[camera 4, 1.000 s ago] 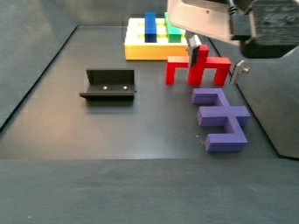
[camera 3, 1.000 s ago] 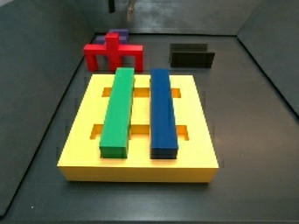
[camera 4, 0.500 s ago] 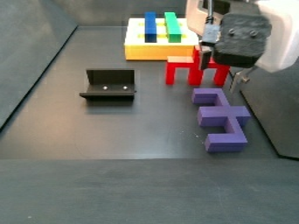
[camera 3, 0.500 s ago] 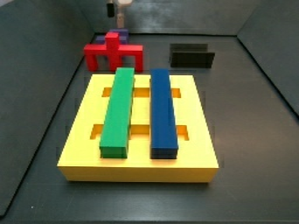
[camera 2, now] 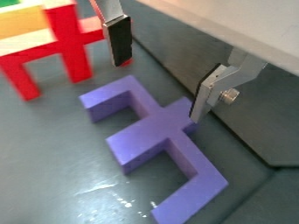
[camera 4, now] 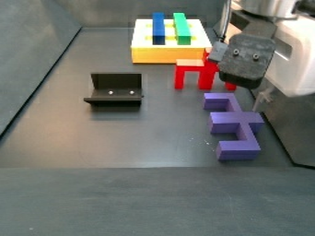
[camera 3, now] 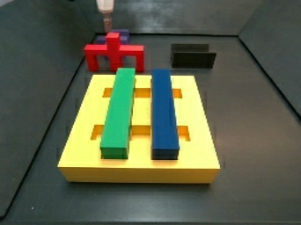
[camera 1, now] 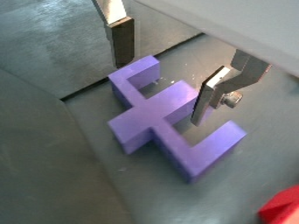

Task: Pick up the purple object. Move up. Place the purple object on the fixture. Regrasp the purple object. Move to above the board. Insert the purple object.
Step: Pick up the purple object.

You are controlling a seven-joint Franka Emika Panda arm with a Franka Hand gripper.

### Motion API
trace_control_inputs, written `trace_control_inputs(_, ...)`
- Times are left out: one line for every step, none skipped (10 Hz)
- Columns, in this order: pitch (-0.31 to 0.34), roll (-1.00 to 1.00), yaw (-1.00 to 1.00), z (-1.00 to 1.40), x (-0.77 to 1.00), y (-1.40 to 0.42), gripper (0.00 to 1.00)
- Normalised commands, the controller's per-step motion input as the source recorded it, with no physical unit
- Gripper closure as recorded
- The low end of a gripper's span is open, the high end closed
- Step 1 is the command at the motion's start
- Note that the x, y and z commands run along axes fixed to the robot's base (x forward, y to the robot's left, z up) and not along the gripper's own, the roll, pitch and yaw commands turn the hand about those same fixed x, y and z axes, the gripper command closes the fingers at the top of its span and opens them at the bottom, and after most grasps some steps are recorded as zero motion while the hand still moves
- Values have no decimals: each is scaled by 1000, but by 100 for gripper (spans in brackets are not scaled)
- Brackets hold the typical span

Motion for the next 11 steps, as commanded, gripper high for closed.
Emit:
trace_control_inputs(0,0,-689,-89,-360,220,0)
trace_control_inputs(0,0,-683,-40,-254,209,0)
trace_control_inputs(0,0,-540,-11,-83,114,0)
trace_control_inputs(0,0,-431,-23,-154,120,0)
trace_control_inputs(0,0,-434,-29,-229,126,0)
trace_control_inputs(0,0,-403,-9,-200,120,0)
trace_control_inputs(0,0,-326,-43,-183,91,0)
trace_control_inputs(0,0,-323,-34,-200,69,0)
trace_control_inputs(0,0,-166,0,-97,20,0)
trace_control_inputs(0,6,0,-20,0,0,0)
trace_control_inputs(30,43,0,-163,0,-26,0)
